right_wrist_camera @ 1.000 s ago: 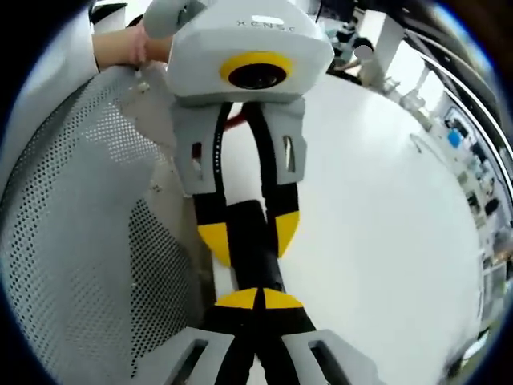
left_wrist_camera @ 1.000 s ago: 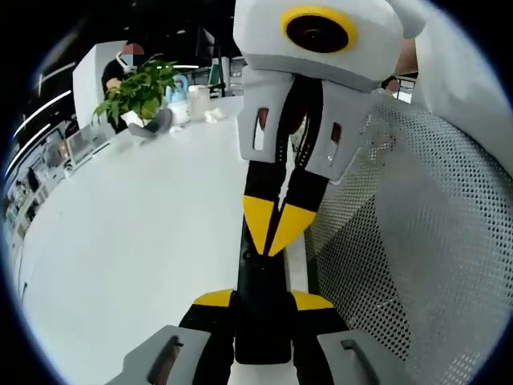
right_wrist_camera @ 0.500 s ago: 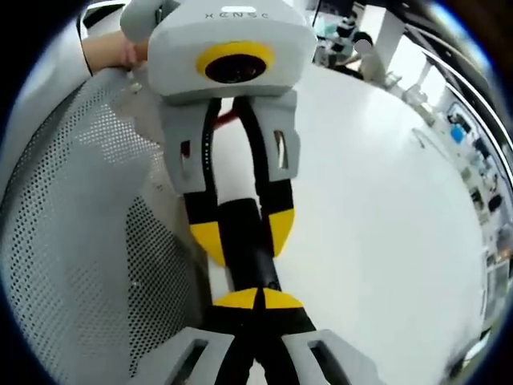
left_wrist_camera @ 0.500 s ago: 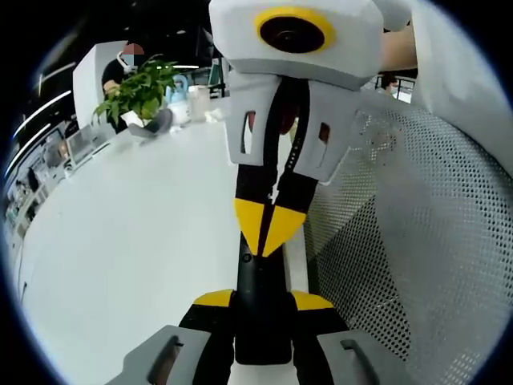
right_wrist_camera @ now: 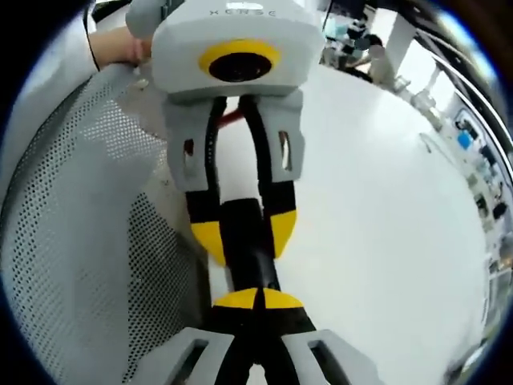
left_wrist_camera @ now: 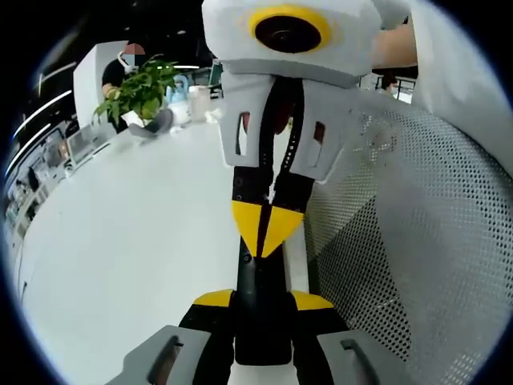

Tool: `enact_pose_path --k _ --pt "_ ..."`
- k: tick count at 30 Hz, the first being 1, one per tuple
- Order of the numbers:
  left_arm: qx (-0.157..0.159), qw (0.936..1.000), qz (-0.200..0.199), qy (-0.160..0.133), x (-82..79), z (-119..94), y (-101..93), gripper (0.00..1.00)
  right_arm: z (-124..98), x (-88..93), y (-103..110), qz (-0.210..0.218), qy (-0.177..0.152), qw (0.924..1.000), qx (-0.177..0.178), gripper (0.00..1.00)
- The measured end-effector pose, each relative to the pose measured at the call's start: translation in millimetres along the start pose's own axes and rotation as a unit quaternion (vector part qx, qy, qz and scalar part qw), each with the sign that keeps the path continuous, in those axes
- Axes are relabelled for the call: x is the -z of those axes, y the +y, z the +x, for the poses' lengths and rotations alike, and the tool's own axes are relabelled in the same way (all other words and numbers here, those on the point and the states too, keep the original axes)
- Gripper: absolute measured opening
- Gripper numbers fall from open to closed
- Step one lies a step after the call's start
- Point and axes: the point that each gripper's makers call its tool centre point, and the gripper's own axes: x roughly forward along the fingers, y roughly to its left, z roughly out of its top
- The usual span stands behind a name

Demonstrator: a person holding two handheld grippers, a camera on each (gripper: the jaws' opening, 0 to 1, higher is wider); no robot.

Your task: Press the specified remote control buttons in sequence, fully releasing each button before pressing the next.

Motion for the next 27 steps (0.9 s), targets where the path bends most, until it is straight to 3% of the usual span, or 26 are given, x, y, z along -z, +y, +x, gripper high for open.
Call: enact_pose_path --k 15,17,20,21,23,27 --pt "0.0 1.0 0.0 -0.002 -0.1 0 -0.4 0.25 3 -4.2 -10 0.029 0.003 0.9992 -0.027 0.0" --pt "0.0 1.0 0.0 -0.002 -0.2 0 -0.5 0.25 5 -4.1 -11 0.048 0.009 0.9985 -0.026 0.0" --pt "0.0 1.0 0.0 -0.003 -0.3 0 -0.6 0.25 5 -3.6 -12 0.114 0.025 0.993 -0.019 0.0" --pt "0.0 1.0 0.0 -0.003 -0.4 0 -0.7 0.25 6 -4.5 -13 0.107 0.026 0.9938 -0.021 0.0" --pt "0.0 1.0 0.0 -0.003 -0.3 0 -0.7 0.25 6 -3.6 -13 0.14 0.03 0.9895 -0.02 0.0" --pt "0.0 1.0 0.0 -0.002 -0.2 0 -0.8 0.25 6 -3.5 -14 0.158 0.036 0.9866 -0.021 0.0"
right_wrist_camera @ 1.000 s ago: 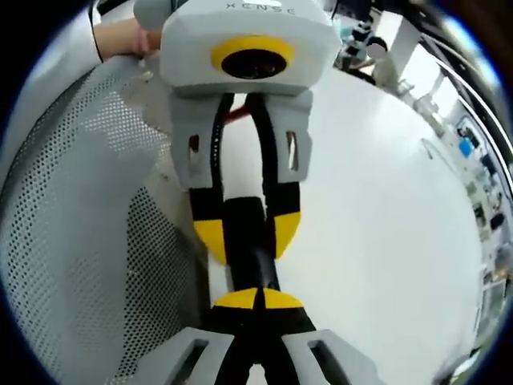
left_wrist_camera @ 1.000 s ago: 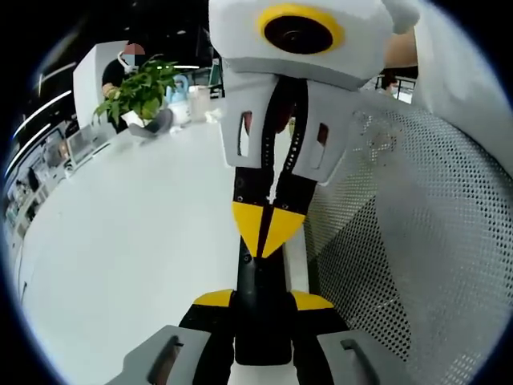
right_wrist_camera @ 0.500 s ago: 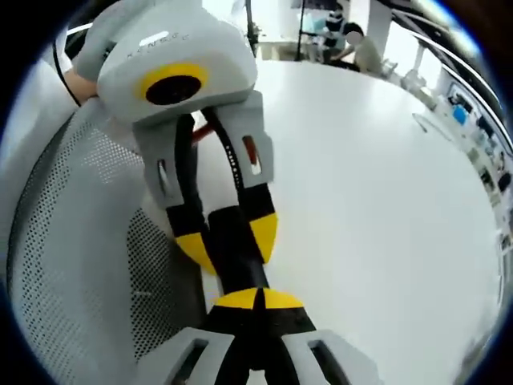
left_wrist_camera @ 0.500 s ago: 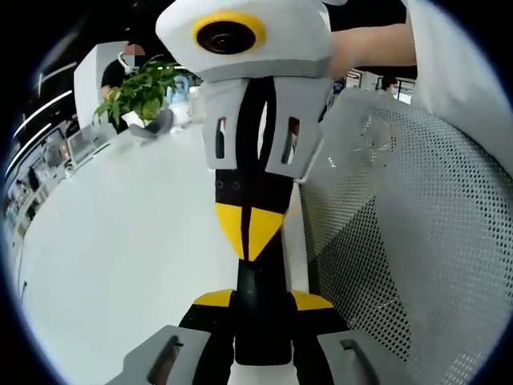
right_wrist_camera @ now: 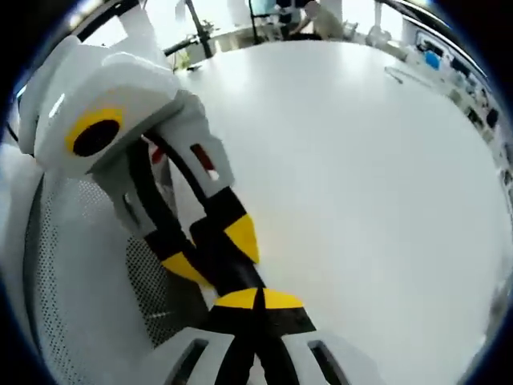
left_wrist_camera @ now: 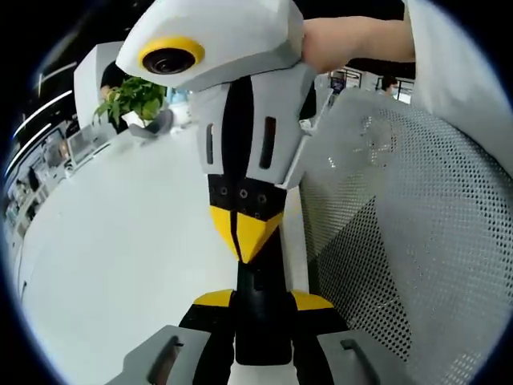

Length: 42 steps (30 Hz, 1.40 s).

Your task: Press the specified remote control buttons in sequence, fully releasing each button before pressing the next.

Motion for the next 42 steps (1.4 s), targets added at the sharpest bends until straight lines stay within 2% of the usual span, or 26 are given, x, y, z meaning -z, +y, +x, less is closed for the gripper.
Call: enact_pose_path --k 8,18,23,24,27,33,37,42 --pt "0.0 1.0 0.001 0.0 -0.5 0 0.0 0.25 2 -1.1 -2 0.027 0.017 0.9995 0.001 0.0" --pt "0.0 1.0 0.001 0.0 -0.4 1 0.5 0.25 4 -2.2 -2 0.008 0.032 0.999 0.029 0.0" --pt "0.0 1.0 0.001 0.004 -0.3 1 0.7 0.25 2 -1.8 -4 0.012 0.035 0.9993 -0.005 0.0" --pt "0.0 1.0 0.002 0.007 -0.3 1 0.7 0.25 2 -1.6 -3 0.002 0.036 0.9993 -0.008 0.0" --pt "0.002 1.0 0.002 0.005 -1.3 2 0.7 0.25 1 1.7 0 -0.023 0.053 0.9983 -0.008 0.0" --pt "0.002 1.0 0.0 0.004 -1.4 2 0.8 0.25 -3 8.2 1 -0.002 0.065 0.9977 -0.018 0.0" --pt "0.005 1.0 0.003 0.004 -2.9 4 -0.1 0.25 -3 12.0 2 -0.019 0.073 0.9971 -0.016 0.0" --pt "0.006 1.0 0.004 0.003 -3.0 4 0.3 0.25 -2 10.7 1 -0.013 0.086 0.996 -0.02 0.0"
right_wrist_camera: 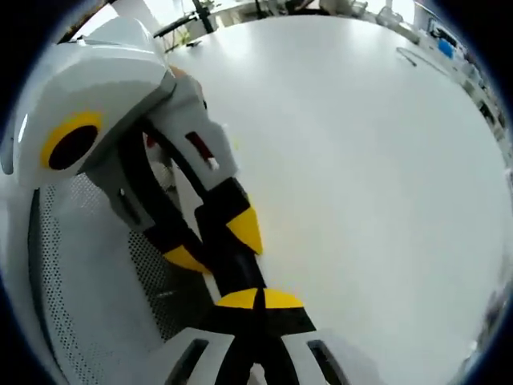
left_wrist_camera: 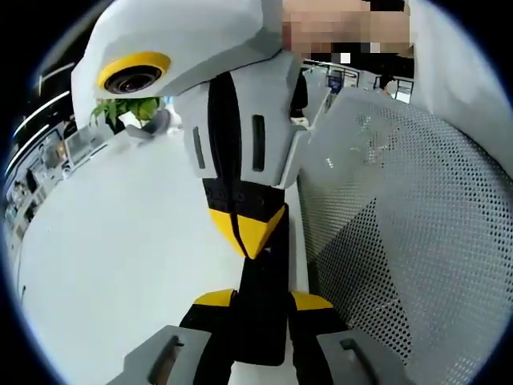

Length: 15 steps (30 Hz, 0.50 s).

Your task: Press the specified remote control buttons in sequence, fully releasing each button before pressing the next.

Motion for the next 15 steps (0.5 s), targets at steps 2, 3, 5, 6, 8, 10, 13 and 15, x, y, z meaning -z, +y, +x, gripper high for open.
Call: enact_pose_path --k 2,3,5,6,8,10,13,15 --pt "0.0 1.0 0.0 0.0 -0.2 0.0 0.0 0.25 0.3 0.4 0.9 -0.014 0.007 0.9999 0.004 0.0" --pt "0.0 1.0 0.0 -0.001 -0.2 0.0 0.0 0.25 0.4 0.3 1.3 -0.019 0.011 0.9997 0.01 0.0" --pt "0.0 1.0 0.0 -0.001 -0.2 0.0 0.0 0.25 0.4 0.6 1.5 -0.035 0.014 0.9991 0.02 0.0" --pt "0.0 1.0 0.0 0.0 -0.2 0.1 0.1 0.25 0.7 0.1 1.0 -0.043 0.013 0.9986 0.03 0.0" --pt "0.0 1.0 0.0 -0.001 -0.5 -0.1 0.0 0.25 2.5 -1.6 -0.4 -0.063 0.011 0.997 0.044 0.0" --pt "0.0 1.0 0.0 -0.001 -0.2 0.1 0.2 0.25 2.0 -0.4 1.0 -0.072 0.013 0.9953 0.064 0.0" --pt "0.0 1.0 -0.001 -0.002 -0.1 -0.2 0.0 0.25 2.4 0.1 1.0 -0.079 0.005 0.9939 0.076 0.0" --pt "0.0 1.0 0.0 -0.002 -0.2 -0.2 0.0 0.25 1.3 -0.3 -0.6 -0.075 -0.013 0.9942 0.076 0.0"
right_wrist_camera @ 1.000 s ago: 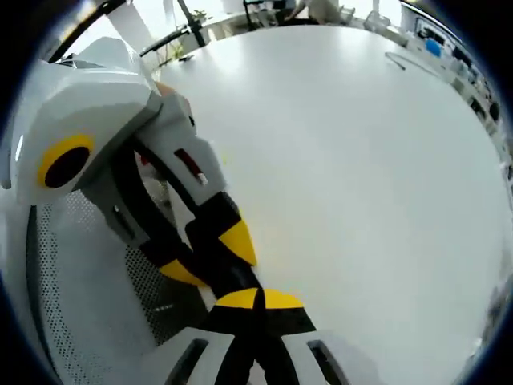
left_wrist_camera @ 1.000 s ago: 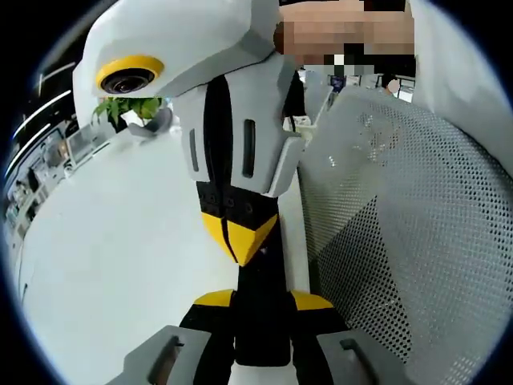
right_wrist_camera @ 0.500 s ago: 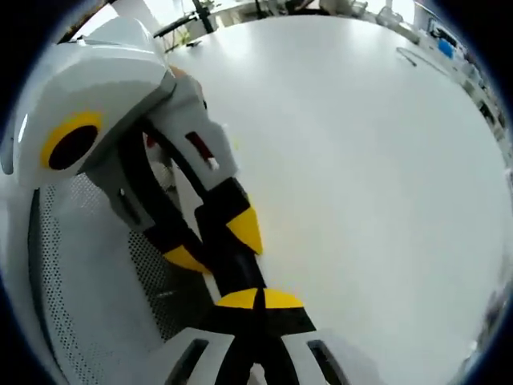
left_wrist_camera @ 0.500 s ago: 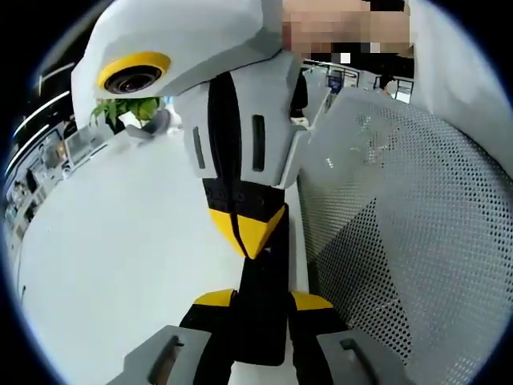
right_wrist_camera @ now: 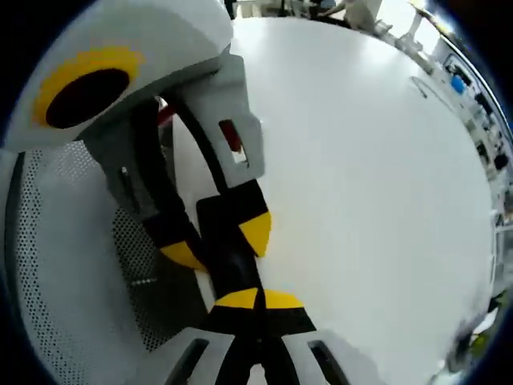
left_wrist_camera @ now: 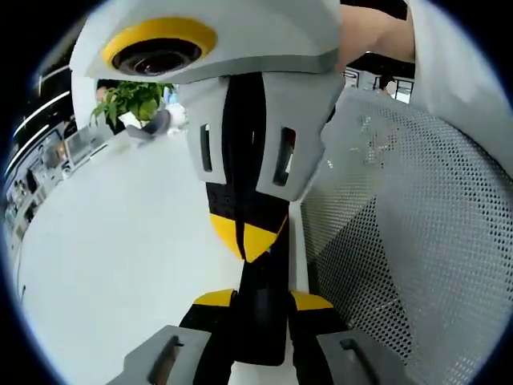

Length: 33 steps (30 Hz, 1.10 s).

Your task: Press the specified remote control buttons in sequence, fully releasing each button before pressing the next.

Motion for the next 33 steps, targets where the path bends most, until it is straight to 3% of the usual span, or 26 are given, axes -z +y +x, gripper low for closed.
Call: enact_pose_path --k 5,9,24,29,33 --pt "0.0 1.0 0.001 -0.004 0.0 0 -0.1 0.25 -4 -1.6 0 0.017 -0.062 0.9978 -0.017 0.0" --pt "0.0 1.0 0.0 -0.006 0.0 0 0.1 0.25 -12 -15.6 14 0.039 -0.112 0.9921 -0.04 0.0" --pt "0.001 1.0 -0.003 -0.009 0.6 0 -0.7 0.26 -2 -8.1 20 -0.024 -0.071 0.997 -0.016 0.0" --pt "0.001 0.9999 -0.002 -0.01 0.5 -1 -1.1 0.26 -3 -8.8 19 -0.021 -0.07 0.9973 -0.009 0.0" --pt "0.001 0.9999 -0.002 -0.011 0.2 -1 -1.5 0.26 -3 -8.3 20 -0.045 -0.075 0.9962 0.006 0.0"
